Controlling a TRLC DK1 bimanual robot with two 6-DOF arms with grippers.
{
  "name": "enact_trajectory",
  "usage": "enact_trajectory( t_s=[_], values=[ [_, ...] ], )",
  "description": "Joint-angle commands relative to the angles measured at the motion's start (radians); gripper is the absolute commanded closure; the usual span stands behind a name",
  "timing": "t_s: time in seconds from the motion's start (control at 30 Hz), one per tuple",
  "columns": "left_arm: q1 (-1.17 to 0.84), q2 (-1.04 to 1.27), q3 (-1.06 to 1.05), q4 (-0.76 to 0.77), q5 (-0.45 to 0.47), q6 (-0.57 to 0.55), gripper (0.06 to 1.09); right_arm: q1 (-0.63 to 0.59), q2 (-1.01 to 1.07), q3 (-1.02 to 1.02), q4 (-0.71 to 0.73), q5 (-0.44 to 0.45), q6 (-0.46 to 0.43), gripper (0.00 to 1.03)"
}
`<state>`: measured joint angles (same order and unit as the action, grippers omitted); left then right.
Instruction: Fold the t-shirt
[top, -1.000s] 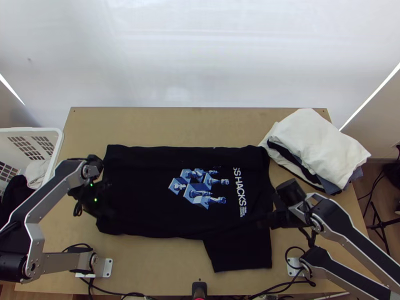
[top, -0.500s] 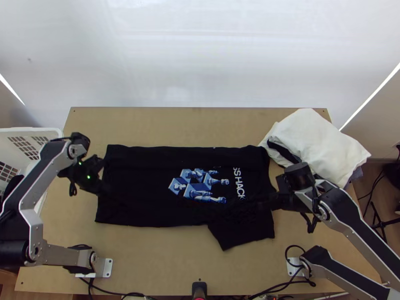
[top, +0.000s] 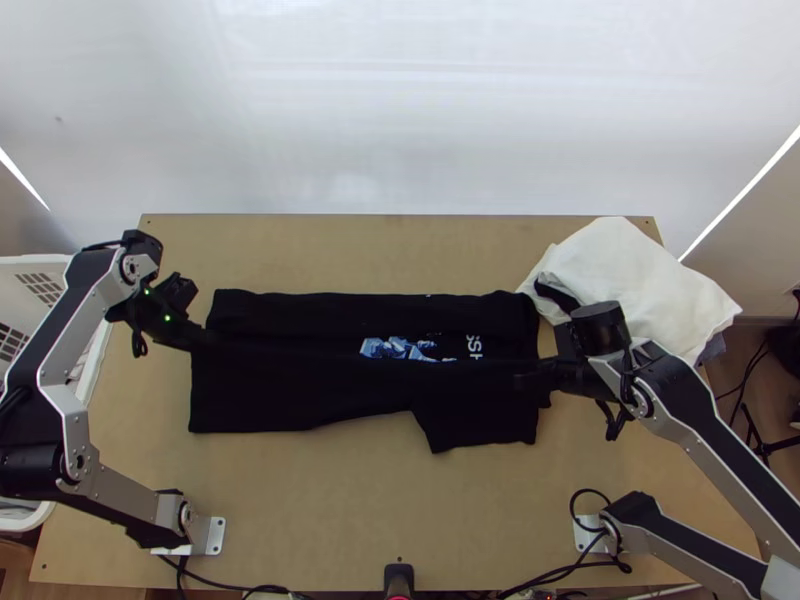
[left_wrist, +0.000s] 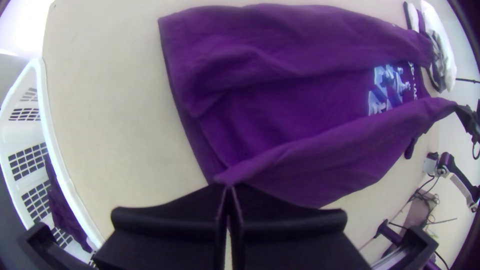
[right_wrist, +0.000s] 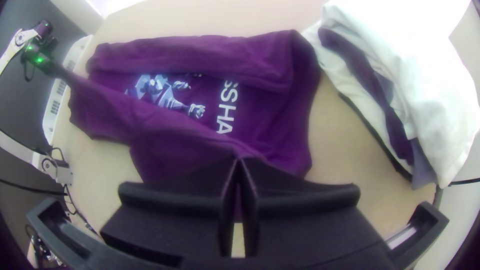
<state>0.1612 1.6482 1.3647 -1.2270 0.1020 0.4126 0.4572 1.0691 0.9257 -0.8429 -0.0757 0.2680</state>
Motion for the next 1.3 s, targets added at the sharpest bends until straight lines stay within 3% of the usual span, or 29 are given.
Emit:
enact_trajectory(
  t_s=[0.0, 0.1, 0.13, 0.2, 0.77, 0.97, 1.2, 1.27],
  values=[
    [-0.020, 0.048, 0.059, 0.014, 0.019, -0.020, 0.94, -0.008, 0.026, 0.019, 0.027, 0.011, 0.005, 0.99],
    [-0.057, 0.051, 0.037, -0.006, 0.019, -0.031, 0.35, -0.002, 0.025, 0.015, 0.027, 0.011, 0.014, 0.99],
    [-0.065, 0.053, 0.024, -0.011, 0.018, -0.038, 0.21, 0.001, 0.022, 0.013, 0.027, 0.011, 0.017, 0.99],
    [-0.078, 0.045, -0.027, 0.001, 0.016, -0.037, 0.12, 0.008, 0.015, 0.009, 0.027, 0.011, 0.020, 0.99],
    [-0.034, 0.019, -0.176, 0.096, 0.019, -0.051, 0.11, 0.029, 0.006, -0.007, 0.027, 0.011, 0.023, 0.99],
    [-0.035, 0.022, -0.210, 0.123, 0.019, -0.049, 0.16, 0.031, 0.000, -0.013, 0.025, 0.010, 0.025, 0.99],
    [-0.031, 0.027, -0.233, 0.156, 0.033, -0.058, 0.41, 0.029, -0.014, -0.016, 0.024, 0.010, 0.025, 0.99],
    [-0.022, 0.021, -0.233, 0.173, 0.065, -0.063, 0.67, 0.031, -0.017, -0.016, 0.021, 0.011, 0.027, 0.99]
  ],
)
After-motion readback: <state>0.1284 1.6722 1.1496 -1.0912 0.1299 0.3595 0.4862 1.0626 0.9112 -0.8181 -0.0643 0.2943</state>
